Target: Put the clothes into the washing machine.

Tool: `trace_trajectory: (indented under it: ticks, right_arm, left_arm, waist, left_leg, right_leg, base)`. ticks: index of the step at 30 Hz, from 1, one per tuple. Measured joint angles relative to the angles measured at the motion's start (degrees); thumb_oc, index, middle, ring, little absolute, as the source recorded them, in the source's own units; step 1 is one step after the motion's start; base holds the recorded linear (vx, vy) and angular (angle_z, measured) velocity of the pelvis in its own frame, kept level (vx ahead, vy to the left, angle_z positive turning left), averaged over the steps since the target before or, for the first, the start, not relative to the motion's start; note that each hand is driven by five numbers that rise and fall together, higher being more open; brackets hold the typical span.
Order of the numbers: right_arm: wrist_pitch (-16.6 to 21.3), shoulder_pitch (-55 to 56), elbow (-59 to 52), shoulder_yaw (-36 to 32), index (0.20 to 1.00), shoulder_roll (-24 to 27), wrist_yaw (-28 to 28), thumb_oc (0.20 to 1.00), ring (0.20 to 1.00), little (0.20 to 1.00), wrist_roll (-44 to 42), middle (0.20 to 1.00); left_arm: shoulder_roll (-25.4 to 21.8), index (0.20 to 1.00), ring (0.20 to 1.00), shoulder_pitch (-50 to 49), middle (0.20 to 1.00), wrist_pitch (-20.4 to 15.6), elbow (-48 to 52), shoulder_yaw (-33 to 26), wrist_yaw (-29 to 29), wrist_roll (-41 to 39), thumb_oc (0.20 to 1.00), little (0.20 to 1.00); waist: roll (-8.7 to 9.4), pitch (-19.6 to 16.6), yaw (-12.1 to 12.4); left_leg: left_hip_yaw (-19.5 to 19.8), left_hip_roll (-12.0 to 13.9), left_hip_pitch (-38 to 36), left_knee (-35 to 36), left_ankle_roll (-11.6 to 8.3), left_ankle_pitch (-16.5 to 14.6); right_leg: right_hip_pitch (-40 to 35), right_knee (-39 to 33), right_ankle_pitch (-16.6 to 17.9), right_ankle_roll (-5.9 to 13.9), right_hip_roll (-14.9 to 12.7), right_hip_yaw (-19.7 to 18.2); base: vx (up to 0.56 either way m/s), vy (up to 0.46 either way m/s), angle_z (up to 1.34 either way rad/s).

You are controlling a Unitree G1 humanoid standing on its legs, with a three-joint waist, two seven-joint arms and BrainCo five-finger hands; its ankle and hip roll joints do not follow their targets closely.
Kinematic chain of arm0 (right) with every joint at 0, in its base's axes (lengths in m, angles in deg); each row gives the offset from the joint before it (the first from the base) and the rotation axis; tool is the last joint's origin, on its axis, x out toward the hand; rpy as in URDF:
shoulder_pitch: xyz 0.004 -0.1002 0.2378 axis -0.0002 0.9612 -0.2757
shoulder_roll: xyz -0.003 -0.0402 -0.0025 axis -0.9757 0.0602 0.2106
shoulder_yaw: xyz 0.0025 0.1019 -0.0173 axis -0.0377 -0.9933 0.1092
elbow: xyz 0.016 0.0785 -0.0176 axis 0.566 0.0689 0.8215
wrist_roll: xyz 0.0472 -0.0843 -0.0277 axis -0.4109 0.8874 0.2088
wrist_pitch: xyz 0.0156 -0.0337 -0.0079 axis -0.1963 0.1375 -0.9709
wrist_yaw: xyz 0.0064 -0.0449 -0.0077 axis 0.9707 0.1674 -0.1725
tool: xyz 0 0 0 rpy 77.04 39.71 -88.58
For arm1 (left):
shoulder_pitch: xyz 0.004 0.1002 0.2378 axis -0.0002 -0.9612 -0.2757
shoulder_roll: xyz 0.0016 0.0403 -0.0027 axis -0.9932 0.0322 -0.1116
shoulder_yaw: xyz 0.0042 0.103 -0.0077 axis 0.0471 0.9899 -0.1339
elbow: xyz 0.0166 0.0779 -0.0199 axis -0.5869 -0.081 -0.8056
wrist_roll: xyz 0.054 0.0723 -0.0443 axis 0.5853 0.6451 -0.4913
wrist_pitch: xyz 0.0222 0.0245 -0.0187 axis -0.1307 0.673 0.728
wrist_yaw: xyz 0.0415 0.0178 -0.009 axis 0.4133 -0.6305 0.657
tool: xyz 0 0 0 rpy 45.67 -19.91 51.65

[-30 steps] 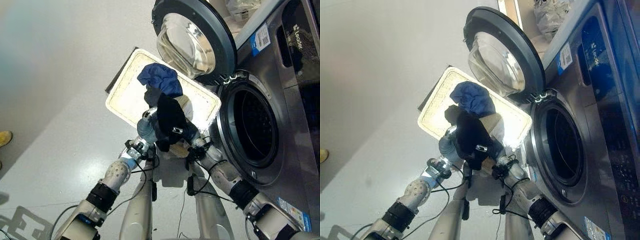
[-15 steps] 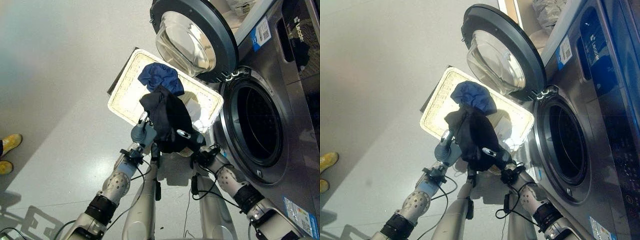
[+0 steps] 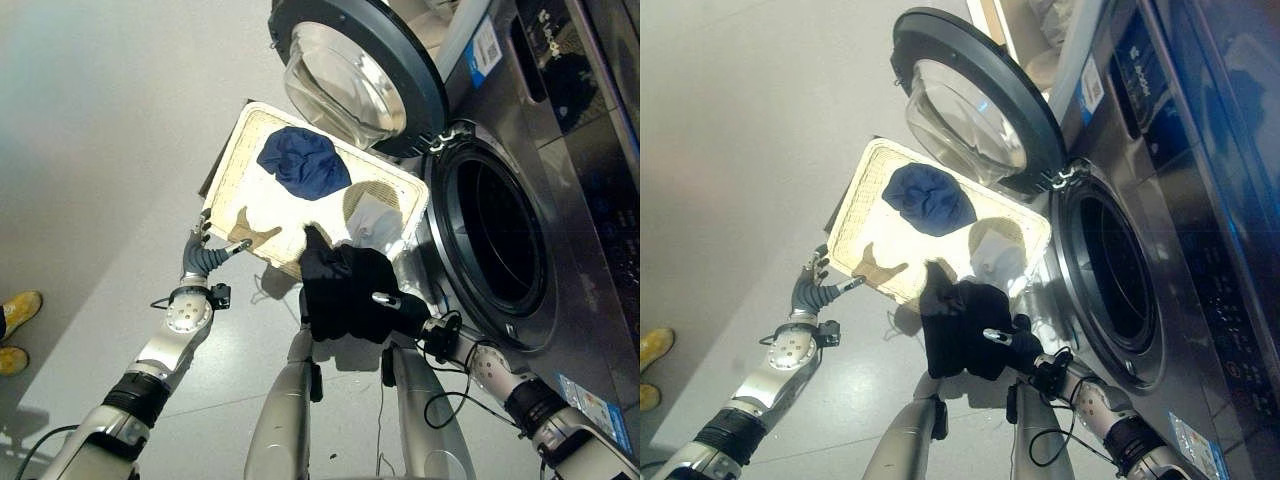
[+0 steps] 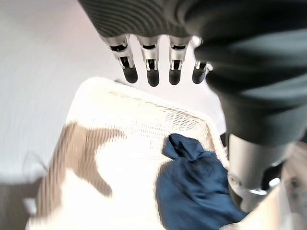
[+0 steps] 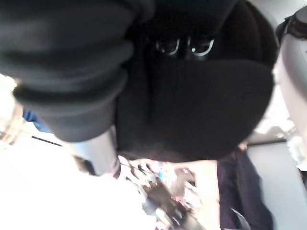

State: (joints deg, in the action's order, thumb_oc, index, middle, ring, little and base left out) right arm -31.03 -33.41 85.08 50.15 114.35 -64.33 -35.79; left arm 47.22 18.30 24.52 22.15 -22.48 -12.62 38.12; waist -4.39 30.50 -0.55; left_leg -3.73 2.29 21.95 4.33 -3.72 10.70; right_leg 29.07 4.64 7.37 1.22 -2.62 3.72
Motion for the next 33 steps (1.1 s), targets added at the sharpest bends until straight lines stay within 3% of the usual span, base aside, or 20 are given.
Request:
trace_trajectory:
  ticks: [6,9,10,11,13,15,17,20,23,29,31,32,33]
  right_arm:
    - [0.23,0.27,-0.57,-1.80,0.200,-4.85,-0.94,0.200,0.200,0.200,-12.38,0.200]
    - [3.29,0.77,-1.57,-3.74,0.200,-9.65,0.67,0.200,0.200,0.200,-25.10,0.200]
    - [3.29,0.77,-1.57,-3.74,0.200,-9.65,0.67,0.200,0.200,0.200,-25.10,0.200]
    - [7.89,1.38,-2.48,-5.26,0.200,-11.70,2.42,0.200,0.200,0.200,-33.67,0.200]
    - [11.41,1.57,-2.51,-6.75,0.200,-11.85,3.97,0.200,0.200,0.200,-38.04,0.200]
    - [21.28,2.17,-0.69,-13.30,0.200,-13.79,8.41,0.200,0.200,0.200,-45.55,0.200]
    - [27.00,1.44,0.92,-19.02,0.200,-14.45,12.19,0.200,0.200,0.200,-48.12,0.200]
    - [34.99,-3.27,5.74,-28.51,0.200,-14.57,20.47,0.200,0.200,0.200,-49.19,0.200]
    - [44.50,-11.18,6.88,-32.22,0.200,-15.31,32.51,0.200,0.200,0.200,-50.55,0.200]
    - [60.92,-19.45,8.91,-34.44,0.200,-16.12,45.53,0.200,0.200,0.200,-51.57,0.200]
    - [66.17,-22.38,9.48,-34.49,0.200,-14.04,54.37,0.200,0.200,0.200,-50.44,0.200]
    - [66.17,-22.38,9.48,-34.49,0.200,-14.04,54.37,0.200,0.200,0.200,-50.44,0.200]
    - [68.45,-23.28,9.10,-34.57,0.200,-11.80,60.67,0.200,0.200,0.200,-48.92,0.200]
  left_arm:
    - [2.99,1.000,1.000,0.63,1.000,0.55,-2.83,-0.62,1.93,-0.02,1.000,1.000]
    - [4.77,1.000,1.000,-0.42,1.000,0.97,-7.03,-0.91,3.02,-0.06,1.000,1.000]
    - [4.77,1.000,1.000,-0.42,1.000,0.97,-7.03,-0.91,3.02,-0.06,1.000,1.000]
    - [5.76,1.000,1.000,-1.25,1.000,0.98,-10.29,-1.11,3.46,-0.12,1.000,1.000]
    - [6.49,1.000,1.000,-2.49,1.000,0.82,-11.80,-1.33,3.47,-0.15,1.000,1.000]
    - [7.98,1.000,1.000,-3.07,1.000,-0.09,-15.42,-2.14,3.12,-0.30,1.000,1.000]
    - [8.10,1.000,1.000,-3.61,1.000,-1.01,-17.45,-2.72,2.24,-0.32,1.000,1.000]
    - [9.73,1.000,1.000,-3.71,1.000,-2.34,-21.96,-2.83,0.31,-1.93,1.000,1.000]
    - [12.17,1.000,1.000,-3.76,1.000,-3.94,-24.62,-2.32,-2.30,-2.47,1.000,1.000]
    - [12.78,1.000,1.000,-4.53,1.000,-5.57,-25.73,2.79,-4.30,-2.48,1.000,1.000]
    - [13.03,1.000,1.000,-5.20,1.000,-5.93,-25.18,3.88,-4.56,-2.48,1.000,1.000]
    - [13.03,1.000,1.000,-5.20,1.000,-5.93,-25.18,3.88,-4.56,-2.48,1.000,1.000]
    - [12.64,1.000,1.000,-5.68,1.000,-5.85,-23.78,3.93,-4.67,-2.48,1.000,1.000]
  waist:
    - [-0.05,0.02,-0.52]
    - [-0.08,0.04,-1.65]
    - [-0.08,0.04,-1.65]
    - [-0.09,0.04,-1.69]
    - [-0.19,0.09,-1.81]
    - [-0.62,0.11,-2.12]
    - [-0.93,0.15,-2.27]
    - [-2.89,0.10,-3.22]
    - [-4.55,-0.35,-2.72]
    - [-4.67,-0.42,-1.97]
    - [-4.78,-0.50,-1.47]
    - [-4.78,-0.50,-1.47]
    - [-4.82,-0.53,-1.11]
  left_leg:
    - [-0.73,0.53,-0.39,0.21,-0.45,-0.35]
    - [-0.95,0.31,-0.39,0.34,-0.48,-0.41]
    - [-0.95,0.31,-0.39,0.34,-0.48,-0.41]
    - [-1.77,0.15,-0.39,0.60,-0.50,-0.43]
    - [-2.57,-0.08,-0.36,0.64,-0.48,-0.42]
    - [-3.40,-0.25,-0.34,0.67,-0.55,-0.48]
    - [-4.12,-0.36,-0.22,0.70,-0.52,-0.58]
    - [-4.32,-0.73,-0.20,0.70,-0.50,-0.60]
    - [-5.35,-1.04,-0.20,0.71,-0.58,-0.71]
    - [-5.64,-1.93,0.60,0.72,-0.64,-1.01]
    - [-5.76,-2.91,1.78,0.71,-0.61,-0.98]
    - [-5.76,-2.91,1.78,0.71,-0.61,-0.98]
    - [-5.78,-3.46,2.92,0.71,-0.57,-0.96]
  right_leg:
    - [-0.78,-2.04,0.79,-0.56,0.66,-0.16]
    - [-0.55,-1.94,0.78,-0.50,0.49,-0.41]
    - [-0.55,-1.94,0.78,-0.50,0.49,-0.41]
    - [-0.10,-1.93,0.97,-0.25,0.43,-1.20]
    - [0.40,-1.89,1.14,-0.05,0.22,-1.88]
    - [0.69,-1.86,1.28,0.14,0.09,-2.52]
    - [1.02,-2.07,1.56,0.35,0.00,-3.17]
    - [0.69,-3.10,2.28,0.64,-0.34,-3.26]
    - [0.66,-4.69,3.61,0.67,-0.79,-3.27]
    - [1.45,-5.51,4.64,0.93,-1.92,-3.26]
    - [2.76,-5.50,5.20,1.68,-3.26,-3.28]
    - [2.76,-5.50,5.20,1.68,-3.26,-3.28]
    - [3.81,-5.49,5.39,1.96,-3.86,-3.31]
  base:
    - [0.02,-0.001,-0.06]
    - [0.02,0.028,0.00]
    - [0.02,0.033,-0.11]
    - [0.02,0.056,-0.17]
    - [0.06,0.090,-0.17]
    - [0.07,0.060,-0.12]
    - [0.07,0.029,-0.14]
    - [0.06,-0.004,-0.06]
    - [0.04,-0.010,-0.17]
    - [0.03,-0.008,-0.03]
    - [0.05,-0.063,0.03]
    - [0.03,-0.078,0.12]
    - [-0.01,-0.097,0.11]
